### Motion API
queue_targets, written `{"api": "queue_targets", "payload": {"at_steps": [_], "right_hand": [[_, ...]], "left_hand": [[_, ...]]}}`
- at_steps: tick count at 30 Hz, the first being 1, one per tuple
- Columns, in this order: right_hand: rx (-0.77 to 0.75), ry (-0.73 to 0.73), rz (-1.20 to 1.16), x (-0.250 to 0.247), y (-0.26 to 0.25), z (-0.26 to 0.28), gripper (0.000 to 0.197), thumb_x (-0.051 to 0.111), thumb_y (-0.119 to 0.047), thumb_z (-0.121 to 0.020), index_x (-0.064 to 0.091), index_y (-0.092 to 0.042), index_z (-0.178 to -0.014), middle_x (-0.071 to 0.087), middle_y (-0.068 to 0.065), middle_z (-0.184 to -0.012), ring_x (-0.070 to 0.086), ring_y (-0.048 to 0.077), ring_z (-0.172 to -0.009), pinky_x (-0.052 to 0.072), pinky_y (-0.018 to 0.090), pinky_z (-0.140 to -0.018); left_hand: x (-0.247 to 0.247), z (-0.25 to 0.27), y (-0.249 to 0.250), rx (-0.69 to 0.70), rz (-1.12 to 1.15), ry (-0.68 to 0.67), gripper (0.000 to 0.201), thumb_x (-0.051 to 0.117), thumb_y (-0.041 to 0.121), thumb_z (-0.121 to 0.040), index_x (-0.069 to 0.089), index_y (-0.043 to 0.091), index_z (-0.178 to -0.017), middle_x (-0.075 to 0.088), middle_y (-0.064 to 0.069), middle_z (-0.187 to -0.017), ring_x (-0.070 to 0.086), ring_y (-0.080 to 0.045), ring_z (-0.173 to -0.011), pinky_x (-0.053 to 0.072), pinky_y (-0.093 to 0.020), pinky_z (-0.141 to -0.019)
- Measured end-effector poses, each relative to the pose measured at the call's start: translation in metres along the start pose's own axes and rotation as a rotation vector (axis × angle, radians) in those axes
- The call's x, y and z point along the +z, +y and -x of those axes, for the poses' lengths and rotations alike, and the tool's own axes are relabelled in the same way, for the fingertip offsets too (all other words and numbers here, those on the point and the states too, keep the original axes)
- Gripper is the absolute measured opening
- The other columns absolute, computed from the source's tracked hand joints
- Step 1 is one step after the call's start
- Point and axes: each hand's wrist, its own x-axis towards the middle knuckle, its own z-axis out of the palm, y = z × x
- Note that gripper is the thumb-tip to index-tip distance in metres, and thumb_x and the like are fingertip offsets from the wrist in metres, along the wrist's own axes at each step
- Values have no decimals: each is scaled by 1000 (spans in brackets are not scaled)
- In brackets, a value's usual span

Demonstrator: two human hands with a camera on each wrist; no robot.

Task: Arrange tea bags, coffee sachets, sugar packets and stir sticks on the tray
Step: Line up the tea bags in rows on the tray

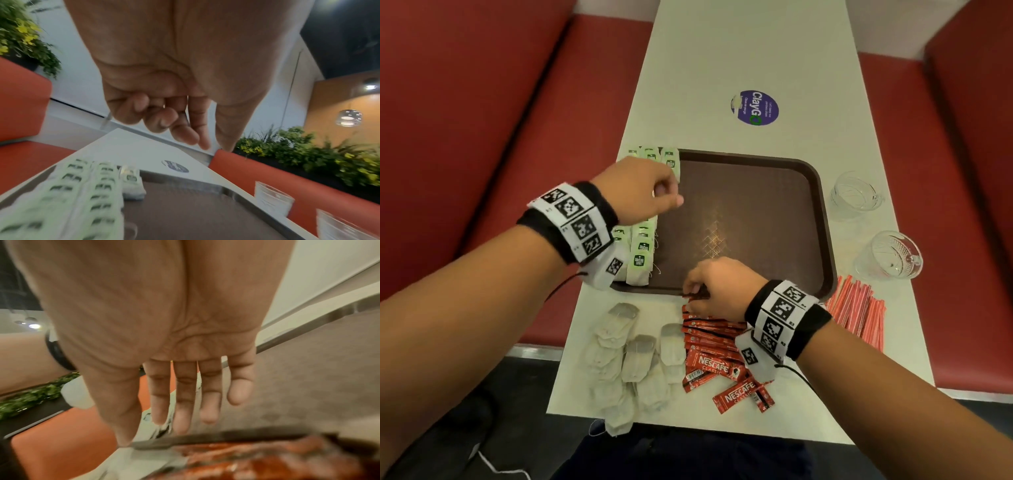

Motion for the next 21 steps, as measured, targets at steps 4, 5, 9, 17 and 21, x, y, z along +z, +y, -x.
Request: {"api": "queue_targets", "payload": {"at_steps": [4, 5, 9, 17, 21], "right_hand": [[-133, -14, 100, 18, -27, -2, 31, 69, -42, -87, 71, -23, -111, 65, -2, -109, 55, 20, -105, 49, 38, -89], [-143, -38, 130, 23, -33, -3, 31, 69, -44, -87, 72, -24, -110, 65, -3, -111, 54, 21, -107, 48, 39, -89], [-129, -120, 300, 37, -50, -7, 34, 70, -55, -82, 73, -27, -100, 65, -4, -106, 49, 21, -106, 38, 39, -83], [-133, -230, 547, 38, -64, -9, 50, 75, -61, -75, 68, -29, -113, 58, -2, -119, 44, 22, -112, 35, 47, -95], [-138, -226, 563, 41, -65, -9, 50, 79, -51, -76, 63, -28, -117, 55, -1, -124, 43, 23, -117, 34, 49, -99]], "left_hand": [[22, 58, -13, 55, -27, -179, 8, 69, 42, -88, 70, 35, -93, 65, 19, -85, 52, 8, -70, 39, -19, -65], [29, 70, -19, 50, -31, -213, 8, 70, 41, -88, 71, 36, -93, 64, 20, -87, 52, 11, -71, 38, -16, -65], [51, 112, -38, 36, -78, -369, 17, 73, 41, -85, 72, 33, -100, 64, 18, -96, 49, 12, -69, 33, -7, -61], [68, 152, -49, -42, -60, -440, 42, 78, 35, -82, 64, 33, -122, 55, 11, -117, 56, -8, -92, 47, -26, -80], [73, 155, -48, -85, -19, -401, 38, 75, 27, -85, 67, 30, -122, 60, 10, -116, 59, -8, -89, 49, -26, -82]]}}
